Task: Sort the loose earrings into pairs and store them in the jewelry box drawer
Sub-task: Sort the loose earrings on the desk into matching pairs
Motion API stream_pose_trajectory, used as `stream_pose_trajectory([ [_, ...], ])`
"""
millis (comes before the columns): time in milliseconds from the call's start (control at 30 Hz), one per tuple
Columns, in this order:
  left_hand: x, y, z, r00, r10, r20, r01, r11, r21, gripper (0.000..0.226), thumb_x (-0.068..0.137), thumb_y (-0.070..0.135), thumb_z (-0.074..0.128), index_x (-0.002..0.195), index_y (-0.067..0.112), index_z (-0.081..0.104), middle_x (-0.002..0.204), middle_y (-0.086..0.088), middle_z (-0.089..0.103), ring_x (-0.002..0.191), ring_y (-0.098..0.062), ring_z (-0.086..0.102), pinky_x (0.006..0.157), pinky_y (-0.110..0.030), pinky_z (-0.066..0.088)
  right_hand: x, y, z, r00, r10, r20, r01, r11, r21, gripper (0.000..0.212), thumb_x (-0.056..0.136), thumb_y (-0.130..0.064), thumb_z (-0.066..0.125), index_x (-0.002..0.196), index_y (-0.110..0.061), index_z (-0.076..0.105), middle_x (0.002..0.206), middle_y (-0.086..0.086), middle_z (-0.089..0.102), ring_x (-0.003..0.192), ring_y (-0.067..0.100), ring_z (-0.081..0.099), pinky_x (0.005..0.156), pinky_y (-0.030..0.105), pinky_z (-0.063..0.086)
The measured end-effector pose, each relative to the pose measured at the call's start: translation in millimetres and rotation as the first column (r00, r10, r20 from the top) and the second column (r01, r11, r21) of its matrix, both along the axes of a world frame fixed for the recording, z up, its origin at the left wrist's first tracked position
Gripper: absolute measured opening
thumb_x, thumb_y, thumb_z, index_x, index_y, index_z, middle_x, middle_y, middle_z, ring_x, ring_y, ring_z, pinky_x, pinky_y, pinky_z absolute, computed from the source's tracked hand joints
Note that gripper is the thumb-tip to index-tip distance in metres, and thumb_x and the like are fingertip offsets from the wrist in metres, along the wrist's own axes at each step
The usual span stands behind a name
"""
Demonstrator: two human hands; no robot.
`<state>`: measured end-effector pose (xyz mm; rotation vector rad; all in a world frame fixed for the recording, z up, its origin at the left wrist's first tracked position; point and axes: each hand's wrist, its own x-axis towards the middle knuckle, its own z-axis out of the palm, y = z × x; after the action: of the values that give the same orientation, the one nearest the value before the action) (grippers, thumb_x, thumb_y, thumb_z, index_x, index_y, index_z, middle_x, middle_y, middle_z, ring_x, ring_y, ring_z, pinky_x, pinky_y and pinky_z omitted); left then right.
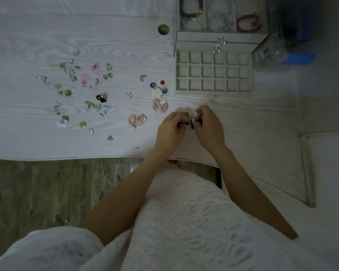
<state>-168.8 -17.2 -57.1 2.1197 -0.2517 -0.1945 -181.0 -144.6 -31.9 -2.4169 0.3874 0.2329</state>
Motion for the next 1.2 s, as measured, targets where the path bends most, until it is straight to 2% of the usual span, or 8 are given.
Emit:
stream_pose_trajectory([
  [167, -8, 10, -3, 0.996, -0.035, 0.082, 0.018, 0.98, 0.198, 0.045, 0.071, -0.003, 0.061, 0.114, 0.009, 0.06, 0.119, -0.01, 0.057, 0.106, -0.027, 0.055, 0.086, -0.031, 0.047, -5, -15, -1, 0.996, 0.071, 0.053, -0.064, 0.99, -0.123, 0.039, 0.079, 0.003, 0.052, 0.116, -0.009, 0.052, 0.122, 0.013, 0.047, 0.106, 0.03, 0.048, 0.067, 0.031, 0.039],
  [233, -11, 10, -4, 0.998, -0.027, 0.053, 0.011, 0.961, 0.275, 0.056, 0.071, 0.001, 0.066, 0.125, 0.005, 0.052, 0.121, -0.018, 0.052, 0.108, -0.035, 0.051, 0.091, -0.039, 0.047, -6, -19, -5, 0.997, 0.069, 0.021, -0.065, 0.986, -0.152, 0.038, 0.083, -0.004, 0.056, 0.121, -0.007, 0.051, 0.127, 0.015, 0.043, 0.115, 0.032, 0.043, 0.077, 0.034, 0.045],
  [333, -8, 1, -3, 1.0, 0.011, 0.009, -0.014, 0.94, 0.342, 0.065, 0.072, 0.001, 0.067, 0.133, 0.0, 0.043, 0.12, -0.025, 0.047, 0.104, -0.04, 0.049, 0.088, -0.041, 0.044, -5, -18, -11, 0.996, 0.065, -0.055, -0.072, 0.989, -0.129, 0.047, 0.084, -0.017, 0.064, 0.126, -0.004, 0.047, 0.127, 0.018, 0.041, 0.115, 0.034, 0.043, 0.089, 0.035, 0.043],
  [567, 4, -26, 1, 0.997, 0.058, -0.042, -0.041, 0.947, 0.319, 0.05, 0.076, -0.003, 0.057, 0.125, 0.001, 0.053, 0.115, -0.024, 0.051, 0.097, -0.038, 0.054, 0.084, -0.037, 0.047, 5, -1, -11, 0.991, 0.134, 0.021, -0.133, 0.991, -0.031, 0.047, 0.083, 0.004, 0.055, 0.128, -0.009, 0.047, 0.131, 0.013, 0.042, 0.119, 0.03, 0.044, 0.097, 0.034, 0.042],
  [767, 6, -33, 2, 0.995, 0.089, -0.048, -0.071, 0.954, 0.292, 0.051, 0.078, -0.003, 0.055, 0.129, 0.001, 0.049, 0.123, -0.022, 0.052, 0.111, -0.035, 0.049, 0.094, -0.034, 0.039, 8, -15, -12, 0.989, 0.139, 0.047, -0.136, 0.989, -0.061, 0.053, 0.08, 0.006, 0.056, 0.129, -0.011, 0.046, 0.132, 0.008, 0.046, 0.121, 0.029, 0.038, 0.094, 0.032, 0.039],
  [867, 4, -31, -2, 0.997, 0.078, -0.013, -0.071, 0.955, 0.287, 0.042, 0.08, 0.0, 0.058, 0.122, 0.0, 0.056, 0.12, -0.02, 0.055, 0.107, -0.035, 0.052, 0.091, -0.035, 0.042, 7, -19, -17, 0.992, 0.1, 0.07, -0.097, 0.994, -0.047, 0.047, 0.081, 0.006, 0.058, 0.126, -0.007, 0.051, 0.127, 0.011, 0.047, 0.117, 0.029, 0.043, 0.095, 0.031, 0.043],
  [1033, 8, -32, -3, 0.991, 0.129, -0.027, -0.118, 0.962, 0.246, 0.032, 0.087, 0.004, 0.056, 0.12, 0.003, 0.058, 0.118, -0.019, 0.053, 0.104, -0.03, 0.054, 0.085, -0.023, 0.039, 11, -15, -20, 0.996, 0.067, 0.061, -0.07, 0.996, 0.05, 0.04, 0.083, 0.004, 0.059, 0.122, -0.005, 0.056, 0.121, 0.012, 0.049, 0.103, 0.027, 0.058, 0.093, 0.035, 0.049],
  [1200, 16, -33, 2, 0.999, 0.049, -0.021, -0.043, 0.97, 0.241, 0.035, 0.089, 0.002, 0.051, 0.123, 0.003, 0.055, 0.123, -0.019, 0.056, 0.11, -0.034, 0.052, 0.092, -0.035, 0.04, 11, -15, -18, 0.997, 0.07, 0.034, -0.072, 0.995, 0.067, 0.042, 0.083, 0.001, 0.058, 0.125, -0.006, 0.054, 0.121, 0.014, 0.05, 0.104, 0.028, 0.056, 0.093, 0.039, 0.048],
])
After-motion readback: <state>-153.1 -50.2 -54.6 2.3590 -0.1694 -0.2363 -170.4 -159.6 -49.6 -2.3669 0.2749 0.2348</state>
